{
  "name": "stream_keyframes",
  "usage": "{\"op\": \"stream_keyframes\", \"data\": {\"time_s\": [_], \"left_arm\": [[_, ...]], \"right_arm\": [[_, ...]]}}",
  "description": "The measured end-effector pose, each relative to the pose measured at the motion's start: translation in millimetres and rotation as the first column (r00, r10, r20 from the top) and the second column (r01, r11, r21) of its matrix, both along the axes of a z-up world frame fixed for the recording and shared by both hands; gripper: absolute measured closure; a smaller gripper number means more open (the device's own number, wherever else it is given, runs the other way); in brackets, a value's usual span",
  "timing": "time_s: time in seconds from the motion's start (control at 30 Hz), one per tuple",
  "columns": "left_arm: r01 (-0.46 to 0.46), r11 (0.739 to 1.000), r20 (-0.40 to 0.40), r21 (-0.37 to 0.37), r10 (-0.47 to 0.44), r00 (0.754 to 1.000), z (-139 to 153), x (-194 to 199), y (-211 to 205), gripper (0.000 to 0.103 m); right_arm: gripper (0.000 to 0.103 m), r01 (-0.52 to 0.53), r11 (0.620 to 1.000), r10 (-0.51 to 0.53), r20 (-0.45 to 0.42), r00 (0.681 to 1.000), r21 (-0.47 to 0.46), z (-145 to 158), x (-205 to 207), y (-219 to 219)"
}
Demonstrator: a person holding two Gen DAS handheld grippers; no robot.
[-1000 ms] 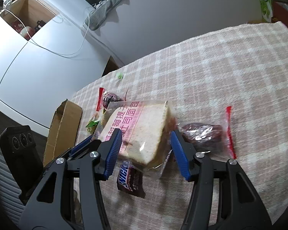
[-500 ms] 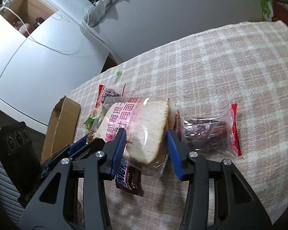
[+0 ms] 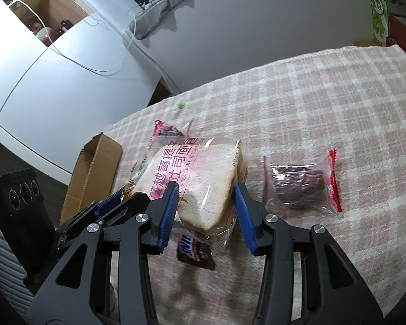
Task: Organize snacks
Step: 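Carry the bread package into the cardboard box and open the left gripper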
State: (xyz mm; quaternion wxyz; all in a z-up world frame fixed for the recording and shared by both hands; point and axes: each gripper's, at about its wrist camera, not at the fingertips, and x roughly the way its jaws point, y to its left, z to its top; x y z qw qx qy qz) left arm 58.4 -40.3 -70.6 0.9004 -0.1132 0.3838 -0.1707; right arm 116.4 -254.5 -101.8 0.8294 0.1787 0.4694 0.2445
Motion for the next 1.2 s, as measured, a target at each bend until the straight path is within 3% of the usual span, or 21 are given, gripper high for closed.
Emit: {"op": "stream_keyframes", "data": {"time_s": [0.33, 0.67, 0.97, 1.2], "left_arm": [[-0.059, 0.998, 0.078, -0.017, 0.060, 0.995, 29.7, -20.5, 27.3, 0.066], [-0.197, 0.980, 0.146, -0.031, 0.200, 0.969, 52.2, -52.2, 87.7, 0.066], [-0.354, 0.935, 0.158, -0.034, 0.355, 0.921, 56.9, -83.9, 154.1, 0.066], [-0.470, 0.882, 0.130, -0.034, 0.470, 0.873, 47.4, -107.3, 199.6, 0.066]], "right_arm": [[0.058, -0.042, 0.999, 0.042, 0.083, 0.996, -0.006, 35.0, -11.5, 27.2], [0.058, -0.164, 0.986, 0.164, 0.156, 0.974, -0.016, 67.8, -24.5, 96.8], [0.058, -0.316, 0.948, 0.317, 0.182, 0.931, -0.033, 77.5, -33.4, 182.0], [0.058, -0.430, 0.902, 0.432, 0.167, 0.886, -0.051, 67.8, -44.1, 249.4]]}}
